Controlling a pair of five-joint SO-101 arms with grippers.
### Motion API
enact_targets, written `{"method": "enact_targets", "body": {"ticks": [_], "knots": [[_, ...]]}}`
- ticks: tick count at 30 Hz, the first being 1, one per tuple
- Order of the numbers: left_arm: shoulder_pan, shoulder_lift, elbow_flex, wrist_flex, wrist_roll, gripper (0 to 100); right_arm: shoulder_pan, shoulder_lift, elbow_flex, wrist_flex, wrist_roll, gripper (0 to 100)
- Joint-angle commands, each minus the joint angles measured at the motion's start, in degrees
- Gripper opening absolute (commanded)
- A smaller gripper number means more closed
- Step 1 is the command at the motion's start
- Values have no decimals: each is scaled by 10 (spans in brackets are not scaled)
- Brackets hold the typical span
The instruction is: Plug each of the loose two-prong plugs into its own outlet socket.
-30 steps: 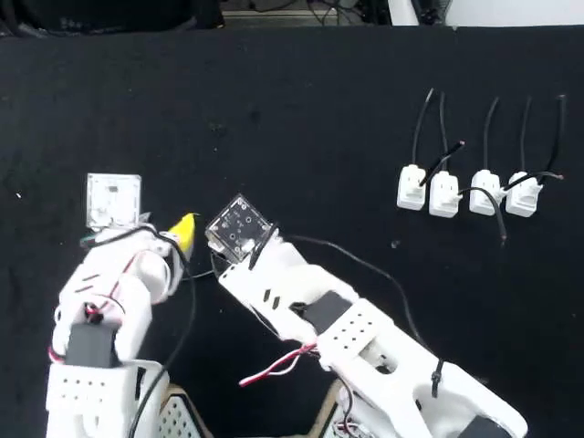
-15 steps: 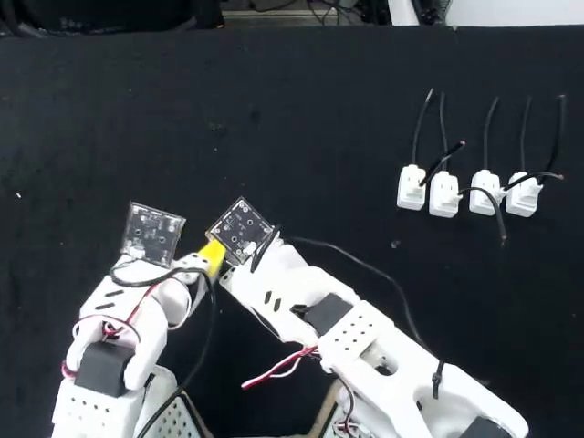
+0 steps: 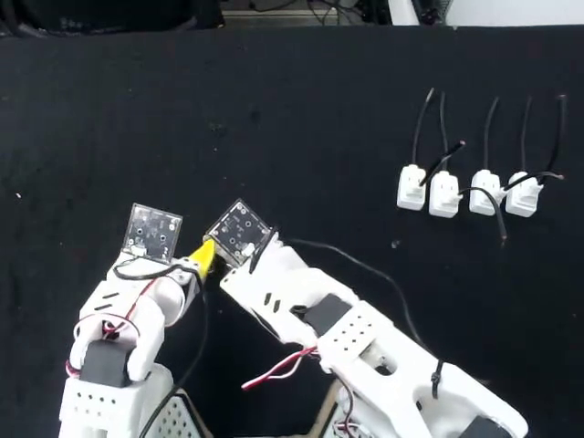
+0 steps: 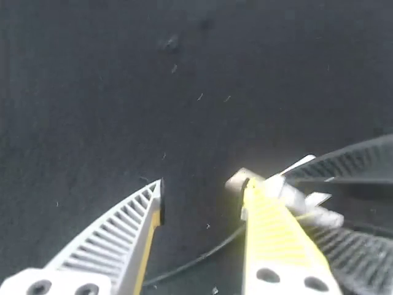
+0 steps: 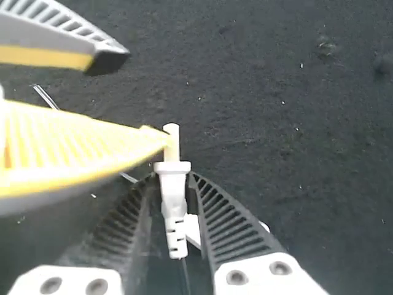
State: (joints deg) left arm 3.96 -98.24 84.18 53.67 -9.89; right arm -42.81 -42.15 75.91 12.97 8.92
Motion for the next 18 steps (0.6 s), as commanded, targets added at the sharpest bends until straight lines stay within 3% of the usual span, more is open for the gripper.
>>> {"method": "enact_targets", "body": {"ticks": [1, 10, 18], "knots": [[-14, 3, 9, -3, -5, 216, -5, -68, -42, 64, -7, 11], [-15, 3, 0, -4, -3, 216, -5, -146, -7, 90, -3, 11], [-51, 7, -117, -11, -2, 216, -6, -103, -10, 87, -3, 11]]}}
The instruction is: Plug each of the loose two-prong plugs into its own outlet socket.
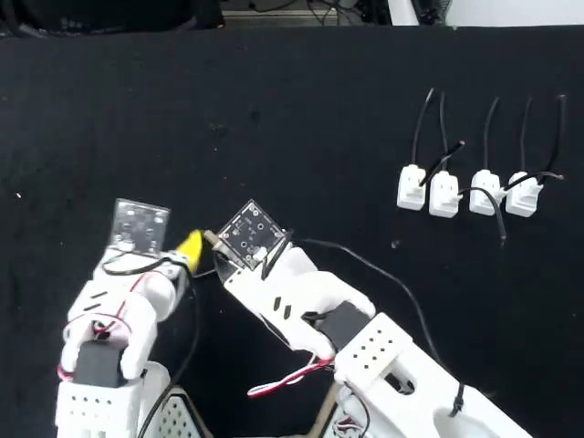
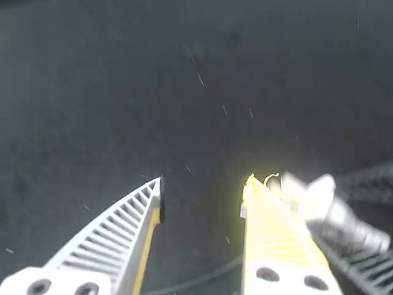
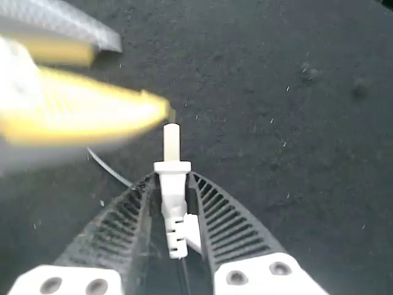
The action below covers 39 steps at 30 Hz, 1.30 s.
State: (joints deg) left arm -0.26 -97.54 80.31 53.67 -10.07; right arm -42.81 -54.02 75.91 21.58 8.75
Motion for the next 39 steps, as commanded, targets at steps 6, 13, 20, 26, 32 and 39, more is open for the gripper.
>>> {"method": "enact_targets", "body": {"ticks": [6, 13, 20, 26, 32, 39], "knots": [[31, 1, -36, -61, 0, 216, -53, 17, -18, 4, -1, 11], [41, -1, 52, -91, -4, 216, -37, 16, -18, 4, 0, 11], [41, -4, 81, -91, -2, 216, -36, 16, -18, 3, -4, 11], [31, -4, 82, -87, 0, 216, -11, 15, -19, 1, -4, 11], [7, -4, 83, -86, 0, 216, -9, 15, -19, 1, -4, 11], [9, -4, 92, -88, 0, 216, -10, 15, -25, 4, -5, 11]]}}
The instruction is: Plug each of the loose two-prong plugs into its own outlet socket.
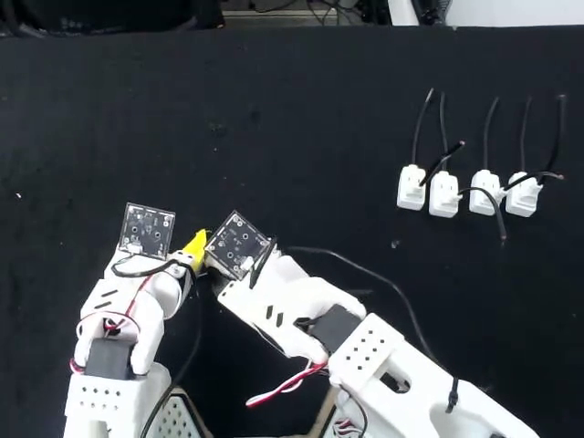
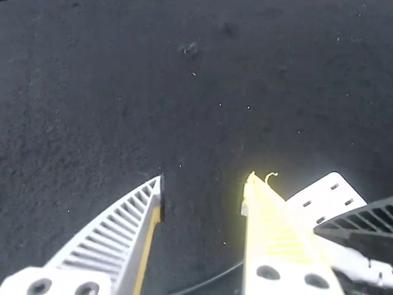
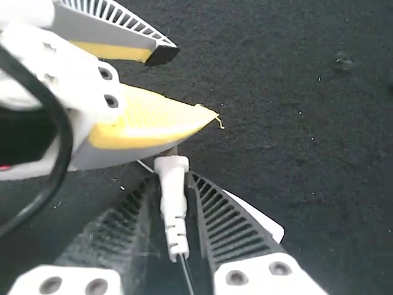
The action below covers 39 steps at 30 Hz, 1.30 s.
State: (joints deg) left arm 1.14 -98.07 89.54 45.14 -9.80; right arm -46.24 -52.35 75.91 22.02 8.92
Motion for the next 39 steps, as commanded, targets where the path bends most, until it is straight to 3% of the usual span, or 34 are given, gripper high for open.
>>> {"method": "enact_targets", "body": {"ticks": [1, 24, 33, 39], "knots": [[-5, 1, 0, -3, -3, 216, 25, -1, -25, -1, -7, 11], [-5, 1, 0, -2, 18, 216, 25, -1, -31, -4, -80, 11], [-15, 1, -35, -7, 20, 216, 30, 3, -29, 2, -70, 11], [-64, 12, -105, -1, 19, 216, 103, 4, -48, 47, -71, 11]]}}
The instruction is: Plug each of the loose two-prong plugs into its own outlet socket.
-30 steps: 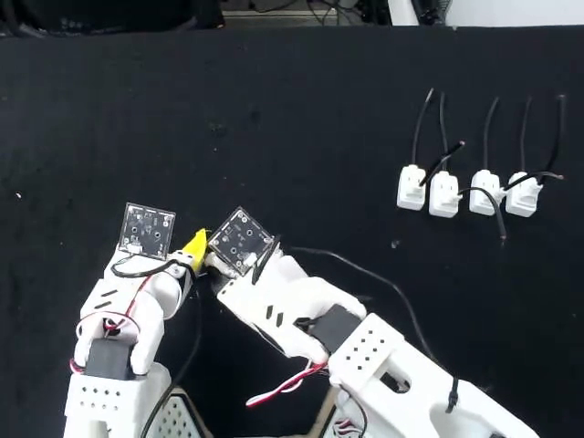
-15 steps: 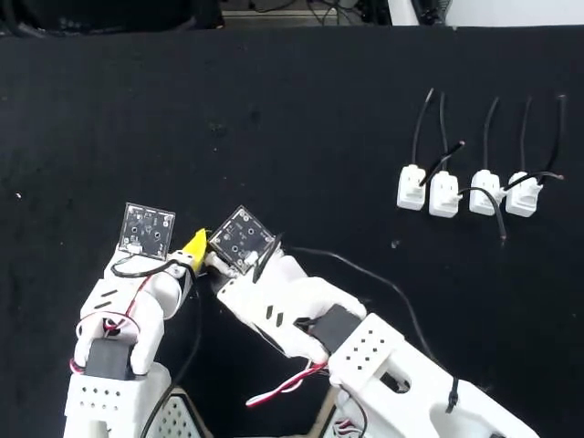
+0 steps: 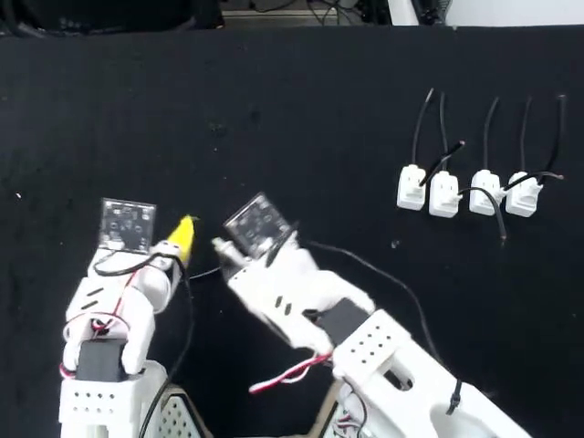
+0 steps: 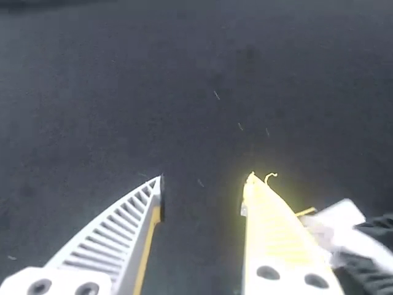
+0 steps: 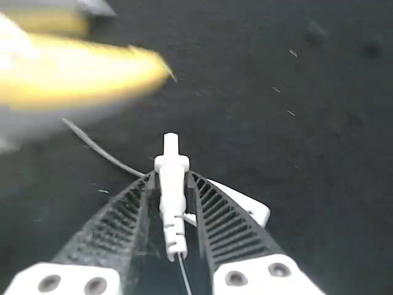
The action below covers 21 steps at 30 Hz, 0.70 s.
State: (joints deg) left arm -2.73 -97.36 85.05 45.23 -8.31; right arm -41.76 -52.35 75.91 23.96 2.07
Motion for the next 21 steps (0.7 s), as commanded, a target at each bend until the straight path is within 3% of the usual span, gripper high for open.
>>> {"method": "enact_targets", "body": {"ticks": [1, 8, 21], "knots": [[-26, 16, -59, -2, 4, 216, 69, 4, -56, 39, -4, 11], [-22, 221, -66, -58, 6, 216, 131, 5, -89, 91, -7, 11], [33, 796, -345, -47, 20, 216, 235, 5, -101, 115, -31, 11]]}}
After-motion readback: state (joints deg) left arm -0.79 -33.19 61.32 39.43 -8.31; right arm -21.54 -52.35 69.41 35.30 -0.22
